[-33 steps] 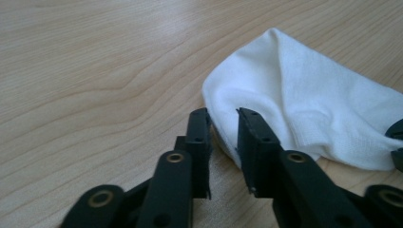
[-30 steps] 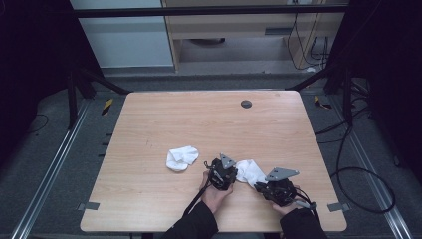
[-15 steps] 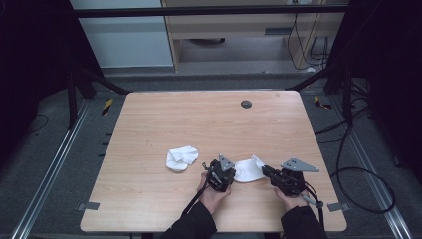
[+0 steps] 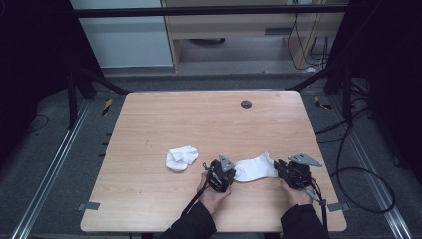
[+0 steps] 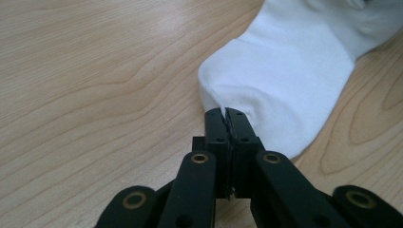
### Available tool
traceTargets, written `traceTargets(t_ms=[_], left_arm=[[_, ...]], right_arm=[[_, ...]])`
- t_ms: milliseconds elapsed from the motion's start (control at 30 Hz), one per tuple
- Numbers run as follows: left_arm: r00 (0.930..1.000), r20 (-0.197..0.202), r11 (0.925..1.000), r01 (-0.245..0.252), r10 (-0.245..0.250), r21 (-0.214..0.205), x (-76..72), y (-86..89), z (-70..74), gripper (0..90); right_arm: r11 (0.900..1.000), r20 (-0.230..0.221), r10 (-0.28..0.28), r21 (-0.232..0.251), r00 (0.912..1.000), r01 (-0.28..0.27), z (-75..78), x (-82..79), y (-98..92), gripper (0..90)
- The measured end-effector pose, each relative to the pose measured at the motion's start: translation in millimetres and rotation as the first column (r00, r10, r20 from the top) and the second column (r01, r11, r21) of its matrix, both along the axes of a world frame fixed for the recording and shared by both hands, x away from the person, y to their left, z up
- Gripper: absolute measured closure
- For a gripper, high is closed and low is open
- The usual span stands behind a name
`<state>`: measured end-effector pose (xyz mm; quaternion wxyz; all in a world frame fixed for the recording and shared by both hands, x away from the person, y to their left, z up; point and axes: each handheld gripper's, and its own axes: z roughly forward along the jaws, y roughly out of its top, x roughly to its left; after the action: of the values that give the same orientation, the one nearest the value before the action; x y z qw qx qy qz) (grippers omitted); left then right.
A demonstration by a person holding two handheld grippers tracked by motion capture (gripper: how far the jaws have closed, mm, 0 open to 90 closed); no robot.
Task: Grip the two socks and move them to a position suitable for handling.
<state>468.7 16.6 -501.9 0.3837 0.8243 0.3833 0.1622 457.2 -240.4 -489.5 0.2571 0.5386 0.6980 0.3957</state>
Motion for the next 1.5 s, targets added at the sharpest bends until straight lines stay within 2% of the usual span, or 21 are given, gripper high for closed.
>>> traceTargets(t_ms=[33,100,167,233,333,400,500,567,633,667,700,733,800,833,900,1000,1033,1100,1233,1367,1500], left_arm=[[1.0,0.0,1.0,0.0,0.0,0.0,0.0,0.0,0.0,87.6],[1.0,0.001,1.0,-0.005,0.005,-0.007,0.4,-0.1,0.2,84.0],[1.0,0.003,1.0,-0.004,0.004,-0.008,0.6,0.2,0.5,81.5],[1.0,0.007,0.9999,-0.005,0.005,-0.014,0.7,0.5,1.0,73.0],[0.9996,0.025,0.9997,-0.009,0.01,-0.02,1.6,1.2,3.0,68.4],[0.9994,0.031,0.9998,-0.015,0.015,-0.016,3.2,1.0,3.6,66.0],[0.9995,0.026,0.9998,-0.018,0.018,-0.013,4.2,0.1,3.1,67.3],[0.9996,0.018,0.9997,-0.023,0.023,-0.004,4.7,-0.3,2.1,71.5],[0.9996,0.015,0.9997,-0.023,0.023,0.002,5.2,0.0,1.9,75.0],[0.9996,0.008,0.9997,-0.025,0.025,0.004,5.3,0.1,1.6,75.0],[0.9996,0.003,0.9996,-0.027,0.027,0.006,5.2,-0.1,1.4,81.1],[0.9997,0.0,0.9997,-0.025,0.025,0.003,5.2,-0.3,1.1,83.0],[0.9997,-0.003,0.9997,-0.025,0.025,-0.001,5.3,-0.7,0.8,87.4],[0.9998,-0.004,0.9998,-0.02,0.02,0.001,5.5,-0.9,0.8,87.9],[0.9999,-0.004,0.9999,-0.016,0.016,0.003,5.6,-0.6,1.5,88.2],[1.0,0.005,1.0,0.005,-0.005,0.003,3.4,3.4,9.0,88.6],[1.0,0.005,1.0,0.005,-0.005,0.003,3.4,3.4,9.0,88.6],[0.9997,0.022,0.9999,0.013,-0.013,0.008,0.7,11.2,17.4,88.7],[0.9993,0.034,0.9998,0.013,-0.014,0.018,-2.5,23.5,25.3,88.7],[0.9993,0.034,0.9995,0.013,-0.014,0.028,-9.1,40.5,29.4,88.7],[0.9994,0.032,0.9976,0.011,-0.013,0.068,-15.2,60.5,29.3,88.7]], right_arm=[[1.0,0.0,0.0,0.0,1.0,0.0,0.0,0.0,0.0,74.3],[0.9983,0.019,-0.029,-0.05,0.9994,0.03,1.8,1.1,-3.8,70.8],[0.9972,0.033,-0.033,-0.066,0.9989,0.035,3.2,1.0,-4.8,69.6],[0.9977,0.064,-0.024,-0.062,0.9977,0.028,7.2,0.2,-8.0,67.3],[0.9988,0.061,0.002,-0.049,0.9981,0.001,7.4,1.6,-8.4,64.4],[0.9968,0.011,0.05,-0.063,0.9987,-0.049,0.8,8.2,-6.6,62.6],[0.9944,-0.015,0.06,-0.086,0.9981,-0.061,-2.7,12.2,-4.8,63.1],[0.9926,-0.038,0.072,-0.095,0.9967,-0.076,-6.0,19.7,-4.3,65.9],[0.9931,-0.05,0.075,-0.086,0.9959,-0.079,-6.8,21.9,-4.3,67.0],[0.992,-0.053,0.074,-0.099,0.9959,-0.079,-8.4,24.3,-5.1,69.4],[0.9913,-0.077,0.075,-0.103,0.9942,-0.082,-10.3,27.0,-5.8,74.7],[0.9913,-0.082,0.076,-0.102,0.9938,-0.084,-10.4,27.3,-6.2,77.7],[0.9924,-0.091,0.078,-0.088,0.9929,-0.086,-10.1,27.2,-6.7,80.3],[0.9931,-0.099,0.082,-0.076,0.9917,-0.089,-8.9,26.7,-7.5,85.2],[0.993,-0.1,0.085,-0.073,0.9914,-0.093,-8.0,26.2,-7.4,85.6],[0.9925,-0.061,0.107,-0.051,0.9923,-0.111,1.0,20.6,-5.3,86.2],[0.9925,-0.061,0.107,-0.051,0.9923,-0.111,1.0,20.6,-5.3,86.2],[0.9899,-0.026,0.137,-0.032,0.9902,-0.138,9.6,13.6,-1.3,86.3],[0.9858,-0.005,0.167,-0.02,0.9859,-0.167,16.8,4.0,7.3,86.2],[0.9804,-0.005,0.197,-0.012,0.9804,-0.197,21.3,-4.7,19.8,86.3],[0.9755,-0.019,0.22,-0.001,0.9753,-0.22,19.5,-11.2,35.4,86.2]])
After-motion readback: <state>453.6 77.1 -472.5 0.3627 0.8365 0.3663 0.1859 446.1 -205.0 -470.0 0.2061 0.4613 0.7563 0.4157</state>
